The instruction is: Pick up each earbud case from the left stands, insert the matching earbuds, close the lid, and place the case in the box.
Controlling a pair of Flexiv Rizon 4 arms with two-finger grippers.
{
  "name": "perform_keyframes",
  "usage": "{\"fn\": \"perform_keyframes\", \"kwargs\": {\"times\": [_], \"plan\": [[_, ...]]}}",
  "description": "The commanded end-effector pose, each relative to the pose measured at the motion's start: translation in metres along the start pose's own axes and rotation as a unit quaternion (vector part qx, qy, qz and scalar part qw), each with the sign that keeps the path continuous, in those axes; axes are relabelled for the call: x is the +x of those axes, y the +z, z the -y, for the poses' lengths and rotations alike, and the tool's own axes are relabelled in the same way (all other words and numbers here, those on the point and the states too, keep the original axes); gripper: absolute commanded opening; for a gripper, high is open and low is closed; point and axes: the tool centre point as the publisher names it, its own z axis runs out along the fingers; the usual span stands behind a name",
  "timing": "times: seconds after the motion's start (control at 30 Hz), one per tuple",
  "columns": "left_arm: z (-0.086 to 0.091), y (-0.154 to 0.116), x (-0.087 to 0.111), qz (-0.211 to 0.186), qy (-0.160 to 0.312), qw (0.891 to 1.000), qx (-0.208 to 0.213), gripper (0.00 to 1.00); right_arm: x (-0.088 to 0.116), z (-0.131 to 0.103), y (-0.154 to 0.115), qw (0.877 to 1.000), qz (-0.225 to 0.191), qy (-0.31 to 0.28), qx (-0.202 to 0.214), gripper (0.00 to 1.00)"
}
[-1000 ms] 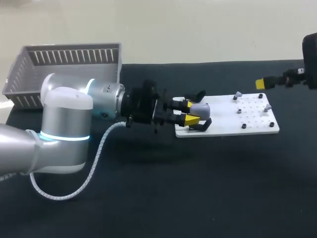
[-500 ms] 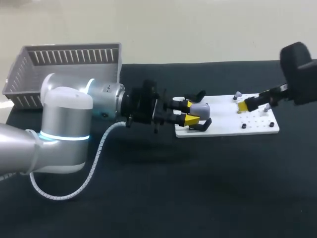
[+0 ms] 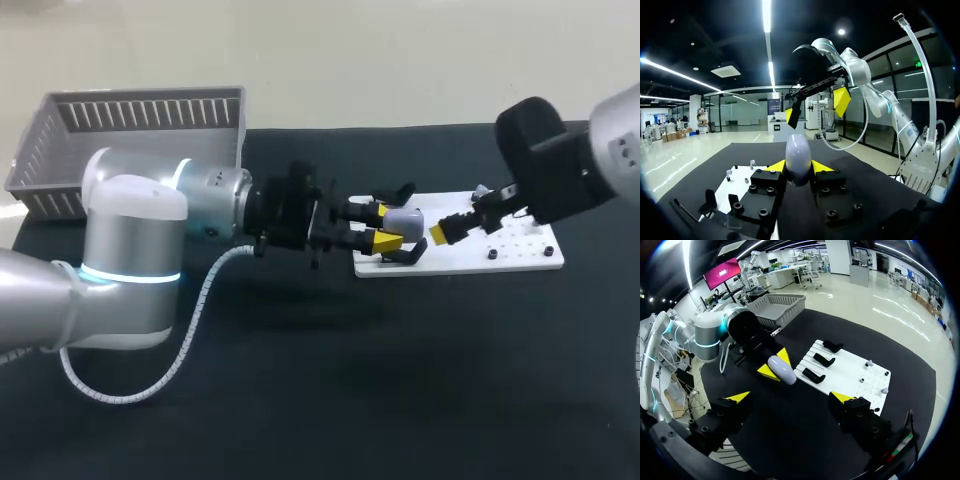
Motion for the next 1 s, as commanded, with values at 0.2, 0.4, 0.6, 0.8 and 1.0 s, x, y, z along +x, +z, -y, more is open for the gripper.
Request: {"fn": "perform_keyframes", "kwargs": {"times": [0.2, 0.4, 0.6, 0.8, 1.0], "plan": [[0.0, 0.0, 0.001, 0.001, 0.001, 1.0, 0.0, 0.0, -0.003, -0.003, 0.019, 0.999, -0.009, 0.005, 0.033, 1.0], [0.0, 0.0, 0.001, 0.001, 0.001, 1.0, 0.0, 0.0, -0.005, -0.006, 0.028, 1.0, -0.017, 0.003, 0.023, 1.0], [0.0, 0.0, 0.001, 0.001, 0.001, 1.0, 0.0, 0.0, -0.008, -0.003, 0.037, 1.0, -0.022, 0.005, 0.016, 1.0], [0.0, 0.0, 0.001, 0.001, 0.001, 1.0, 0.0, 0.0, -0.009, 0.001, 0.042, 1.0, -0.025, 0.008, 0.015, 1.0], [0.0, 0.0, 0.001, 0.001, 0.001, 1.0, 0.0, 0.0, -0.011, 0.005, 0.046, 1.0, -0.024, 0.014, 0.014, 1.0]]}}
